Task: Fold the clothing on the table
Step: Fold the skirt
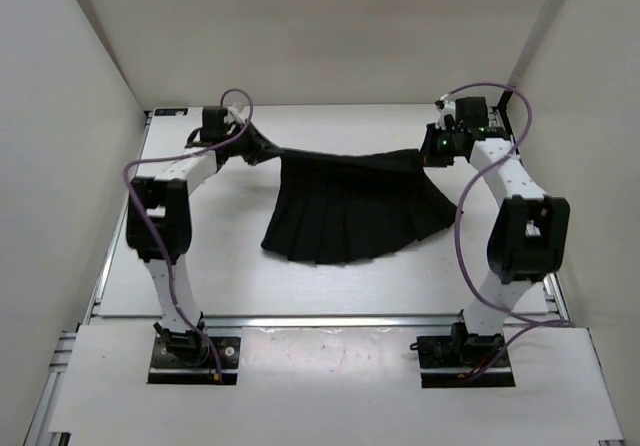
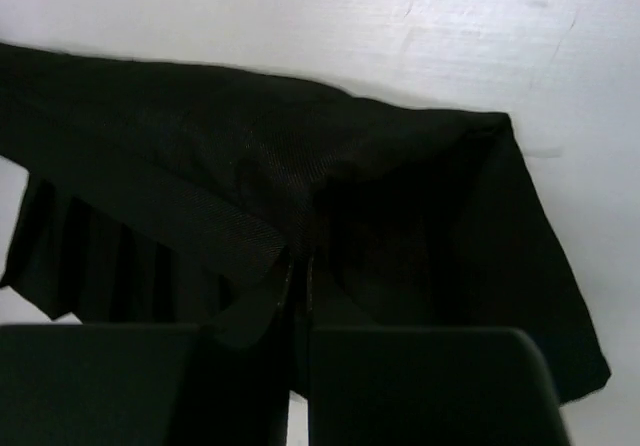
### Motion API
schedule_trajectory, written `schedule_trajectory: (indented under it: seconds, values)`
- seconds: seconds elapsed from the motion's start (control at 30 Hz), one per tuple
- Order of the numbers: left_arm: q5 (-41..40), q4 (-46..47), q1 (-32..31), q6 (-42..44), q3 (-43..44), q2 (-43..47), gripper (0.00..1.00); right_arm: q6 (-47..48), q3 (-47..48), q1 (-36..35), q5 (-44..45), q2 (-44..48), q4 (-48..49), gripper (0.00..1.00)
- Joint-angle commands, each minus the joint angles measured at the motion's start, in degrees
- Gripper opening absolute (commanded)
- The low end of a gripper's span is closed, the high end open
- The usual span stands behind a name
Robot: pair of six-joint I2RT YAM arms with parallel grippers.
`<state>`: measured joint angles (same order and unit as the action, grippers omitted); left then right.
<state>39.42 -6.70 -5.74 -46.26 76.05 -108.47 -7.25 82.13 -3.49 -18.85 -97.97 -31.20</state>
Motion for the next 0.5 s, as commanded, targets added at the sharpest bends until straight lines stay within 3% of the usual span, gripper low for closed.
schedule_trajectory:
  seconds: [0.0, 0.1, 0.23, 0.47]
  values:
    - [-5.3, 2.7, -0.5, -2.3, 13.8, -6.6, 0.0, 0.0, 8.0, 2.4, 0.3, -4.0, 5.6, 0.0]
    - [-5.2, 1.5, -0.9, -3.8, 21.1, -12.2, 0.0, 0.0, 11.4, 2.3, 1.4, -7.8, 4.6, 0.0]
    - [-3.3, 2.7, -1.2, -4.5, 18.4, -10.7, 0.0, -0.5, 13.1, 3.3, 1.0, -8.6, 1.0, 0.0]
    - [-6.2, 6.0, 0.5, -0.7, -9.2, 6.7, 0.0, -0.4, 1.0, 3.3, 1.3, 0.0, -6.4, 0.0]
